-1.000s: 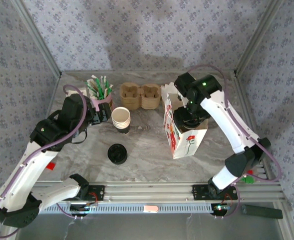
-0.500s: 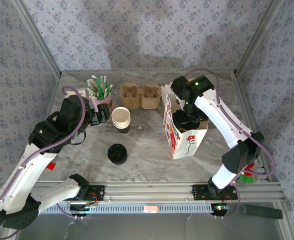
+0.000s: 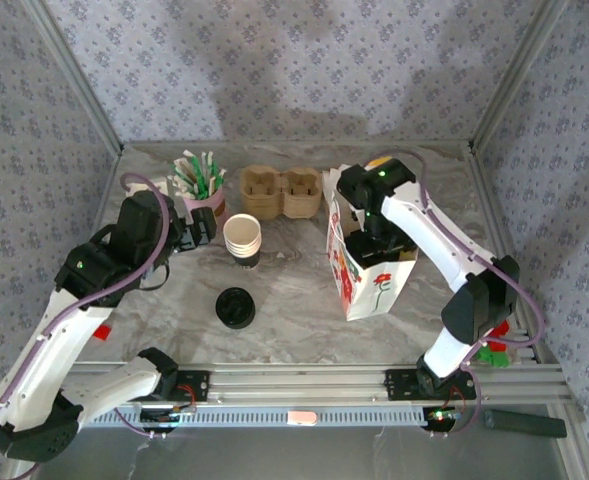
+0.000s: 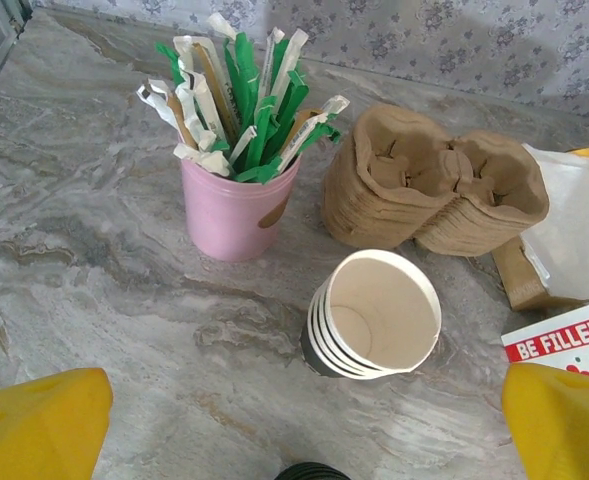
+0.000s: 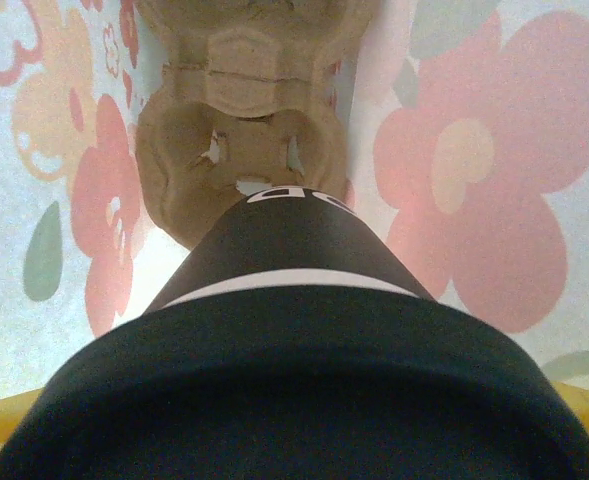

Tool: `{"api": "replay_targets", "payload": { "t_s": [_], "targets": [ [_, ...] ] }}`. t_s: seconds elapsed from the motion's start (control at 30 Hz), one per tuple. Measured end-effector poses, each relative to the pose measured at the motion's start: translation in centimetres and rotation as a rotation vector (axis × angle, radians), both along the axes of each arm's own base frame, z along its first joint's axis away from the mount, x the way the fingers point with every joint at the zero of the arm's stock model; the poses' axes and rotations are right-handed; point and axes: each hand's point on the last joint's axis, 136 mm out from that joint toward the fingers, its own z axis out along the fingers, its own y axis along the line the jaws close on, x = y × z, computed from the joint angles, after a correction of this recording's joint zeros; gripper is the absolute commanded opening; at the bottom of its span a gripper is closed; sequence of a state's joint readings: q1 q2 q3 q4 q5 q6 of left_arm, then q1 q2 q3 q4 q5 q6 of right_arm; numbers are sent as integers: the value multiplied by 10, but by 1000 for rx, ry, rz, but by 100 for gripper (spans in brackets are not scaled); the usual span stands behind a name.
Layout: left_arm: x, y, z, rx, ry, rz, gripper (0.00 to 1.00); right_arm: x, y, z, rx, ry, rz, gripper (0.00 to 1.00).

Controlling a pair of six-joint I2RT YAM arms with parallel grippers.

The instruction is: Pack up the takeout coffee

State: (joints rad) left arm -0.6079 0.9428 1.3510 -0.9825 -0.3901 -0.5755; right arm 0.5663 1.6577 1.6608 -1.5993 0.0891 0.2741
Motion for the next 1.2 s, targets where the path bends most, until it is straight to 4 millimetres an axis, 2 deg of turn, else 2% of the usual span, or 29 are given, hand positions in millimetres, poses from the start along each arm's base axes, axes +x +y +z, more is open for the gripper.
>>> {"api": "replay_targets", "payload": {
  "t_s": [0.53, 1.2],
  "targets": [
    [0, 2, 0, 9, -1, 2, 100, 4, 9, -34, -24, 51, 10, 88],
    [1, 3, 0, 16, 0, 2, 100, 3, 12, -58, -17, 74, 8, 89]
  ]
}}
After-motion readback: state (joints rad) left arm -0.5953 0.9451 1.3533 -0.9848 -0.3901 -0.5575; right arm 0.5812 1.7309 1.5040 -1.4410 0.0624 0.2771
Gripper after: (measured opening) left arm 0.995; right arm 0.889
